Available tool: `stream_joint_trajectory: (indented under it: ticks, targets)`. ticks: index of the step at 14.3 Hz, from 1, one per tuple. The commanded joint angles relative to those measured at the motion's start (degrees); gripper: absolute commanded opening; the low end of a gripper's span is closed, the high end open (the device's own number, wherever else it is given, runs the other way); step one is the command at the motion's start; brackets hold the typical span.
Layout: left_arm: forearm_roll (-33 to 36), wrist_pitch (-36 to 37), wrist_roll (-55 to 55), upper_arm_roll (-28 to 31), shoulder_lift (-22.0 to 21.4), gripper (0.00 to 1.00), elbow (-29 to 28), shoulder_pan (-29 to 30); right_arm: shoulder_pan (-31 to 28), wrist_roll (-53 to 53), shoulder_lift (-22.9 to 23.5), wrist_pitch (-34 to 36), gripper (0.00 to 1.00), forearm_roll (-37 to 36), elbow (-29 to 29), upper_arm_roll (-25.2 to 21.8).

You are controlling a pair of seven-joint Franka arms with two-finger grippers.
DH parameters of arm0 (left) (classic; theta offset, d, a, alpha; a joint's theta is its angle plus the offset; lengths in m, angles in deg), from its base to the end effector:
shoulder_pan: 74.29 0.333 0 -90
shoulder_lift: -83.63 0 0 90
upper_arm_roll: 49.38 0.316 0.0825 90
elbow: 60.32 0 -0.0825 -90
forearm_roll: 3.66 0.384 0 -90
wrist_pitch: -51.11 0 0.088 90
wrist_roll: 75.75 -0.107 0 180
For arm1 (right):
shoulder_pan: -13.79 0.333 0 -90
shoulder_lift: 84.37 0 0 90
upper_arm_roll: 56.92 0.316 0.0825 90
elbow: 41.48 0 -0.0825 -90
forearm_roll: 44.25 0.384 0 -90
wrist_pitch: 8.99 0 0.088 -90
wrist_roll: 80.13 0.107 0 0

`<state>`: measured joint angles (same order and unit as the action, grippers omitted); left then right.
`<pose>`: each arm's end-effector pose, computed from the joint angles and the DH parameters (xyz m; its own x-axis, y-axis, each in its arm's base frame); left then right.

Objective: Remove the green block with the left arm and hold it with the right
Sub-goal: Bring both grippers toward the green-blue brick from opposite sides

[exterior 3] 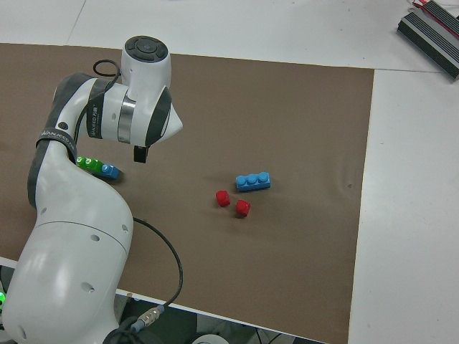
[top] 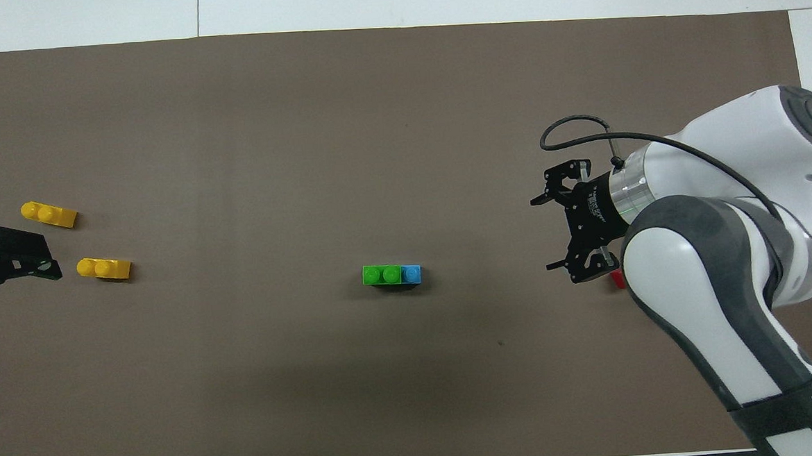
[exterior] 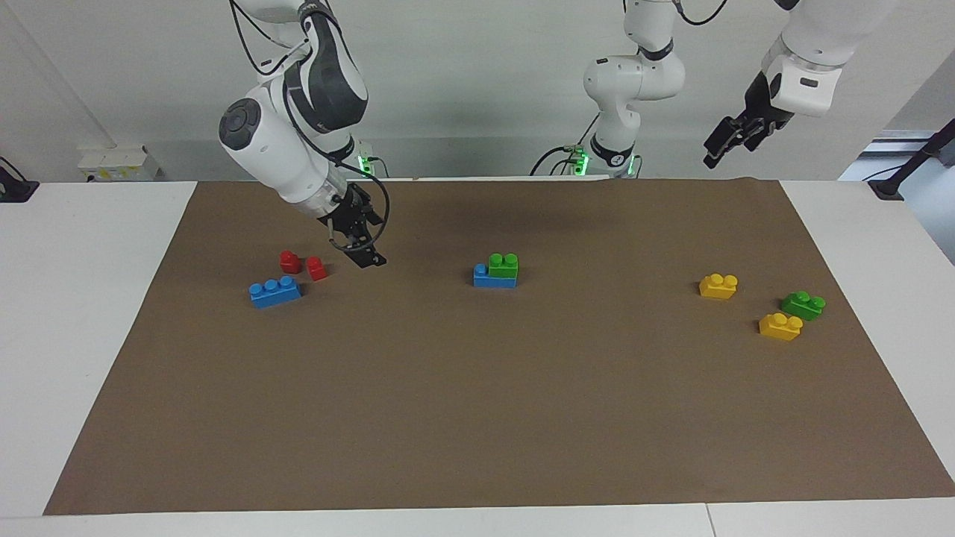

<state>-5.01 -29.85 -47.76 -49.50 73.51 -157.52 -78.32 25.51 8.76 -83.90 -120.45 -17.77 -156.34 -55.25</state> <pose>0.4796 -0.0377 0.6448 0.9100 0.4012 -0.1050 0.4004 -0.9159 -0.0296 0.5291 0.1568 0.4523 0.0409 -0.9133 -0.4051 -0.9918 -0.0863 0.0944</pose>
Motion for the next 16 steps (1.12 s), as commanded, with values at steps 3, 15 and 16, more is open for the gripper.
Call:
stream_joint_trajectory:
  ticks: [3, 15, 16]
  targets:
    - [-0.77, -6.66, 19.69, 0.29, -5.7, 1.0, -9.57, -6.68, 4.96, 5.24, -3.19, -10.07, 1.0, 3.15, -8.61, -0.18]
    - [-0.94, -25.02, 74.99, 0.02, -4.04, 1.0, -21.35, -20.57, 14.46, 5.78, -4.96, -29.34, 1.0, 9.82, -20.23, -0.09]
    - [-0.94, -27.13, 77.8, 0.2, -3.86, 1.0, -22.4, -21.36, 14.99, 5.69, -4.78, -29.95, 1.0, 10.61, -20.32, -0.09]
